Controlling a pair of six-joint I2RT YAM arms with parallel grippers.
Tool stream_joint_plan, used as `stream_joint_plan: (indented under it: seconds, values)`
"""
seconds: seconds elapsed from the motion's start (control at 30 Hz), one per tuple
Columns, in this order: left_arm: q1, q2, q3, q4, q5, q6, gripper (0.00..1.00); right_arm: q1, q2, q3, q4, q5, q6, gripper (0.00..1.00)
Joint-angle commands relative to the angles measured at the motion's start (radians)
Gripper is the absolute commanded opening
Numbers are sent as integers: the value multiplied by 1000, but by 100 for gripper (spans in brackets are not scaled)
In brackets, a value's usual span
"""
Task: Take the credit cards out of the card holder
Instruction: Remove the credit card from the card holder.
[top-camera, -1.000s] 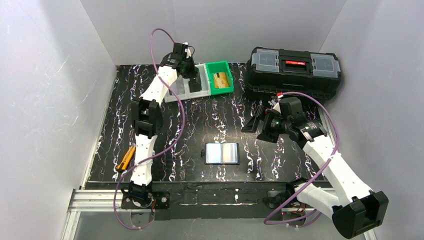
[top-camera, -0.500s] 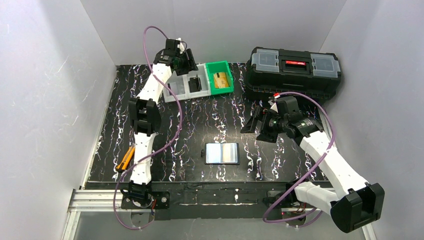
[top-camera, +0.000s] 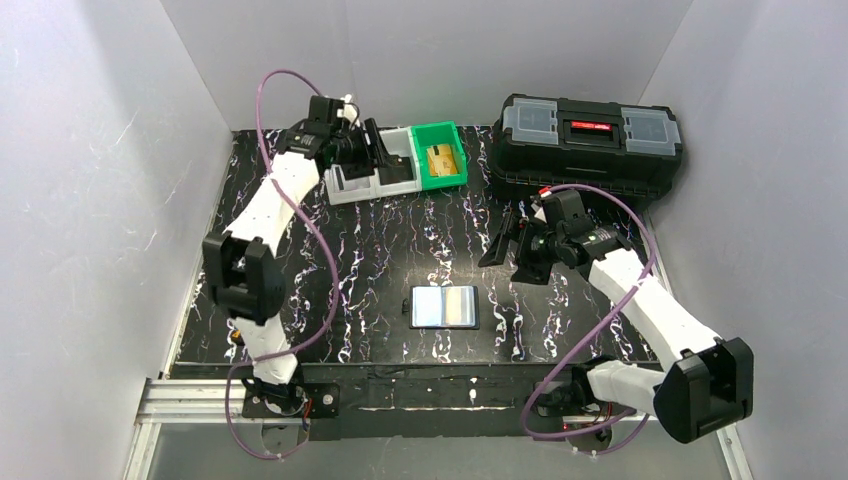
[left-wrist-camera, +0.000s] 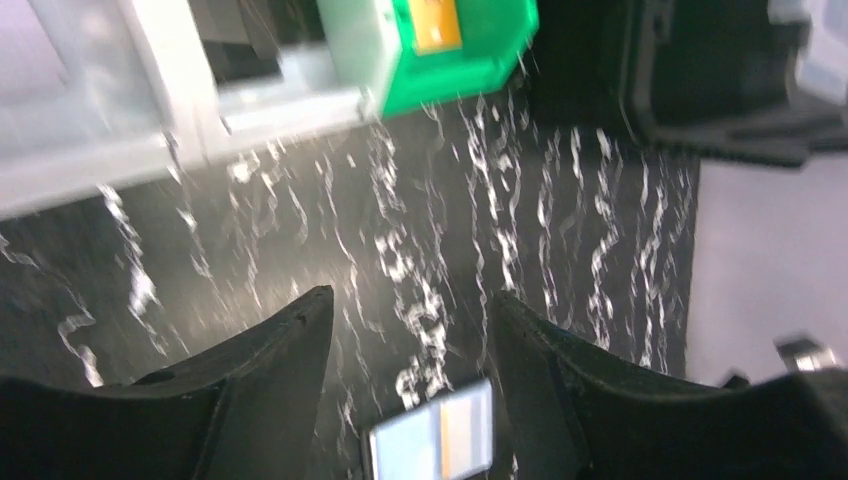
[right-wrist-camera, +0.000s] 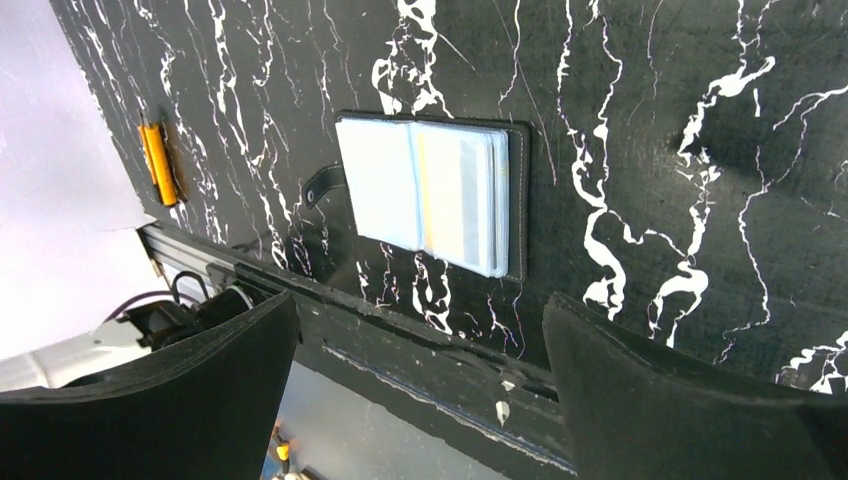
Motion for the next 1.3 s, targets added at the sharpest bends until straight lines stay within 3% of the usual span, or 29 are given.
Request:
stream_joint_plan:
  seconds: [0.0, 0.27, 0.47, 0.57, 0.73, 1.17, 1.27]
  values:
    - [-89, -203, -243, 24, 78, -37, 57, 7, 32, -9, 62, 26, -2, 98]
    - [-389, -359, -538, 18, -39, -48, 57, 7, 12, -29, 19, 168, 31, 99]
    - [-598, -299, -556, 25, -192, -43, 58, 3, -100, -100, -17, 279, 92, 98]
    - [-702, -180, -492, 14, -283, -10, 56, 2, -215, -154, -30, 335, 146, 98]
    - [-782, -48, -433, 11, -337, 21, 51, 0, -241, -176, -36, 344, 159, 98]
    - [-829, 96, -436, -27, -415, 31, 46, 1, -180, -197, 4, 259, 153, 98]
    - [-832, 118, -437, -50, -441, 21, 36, 1, -176, -202, 9, 257, 153, 98]
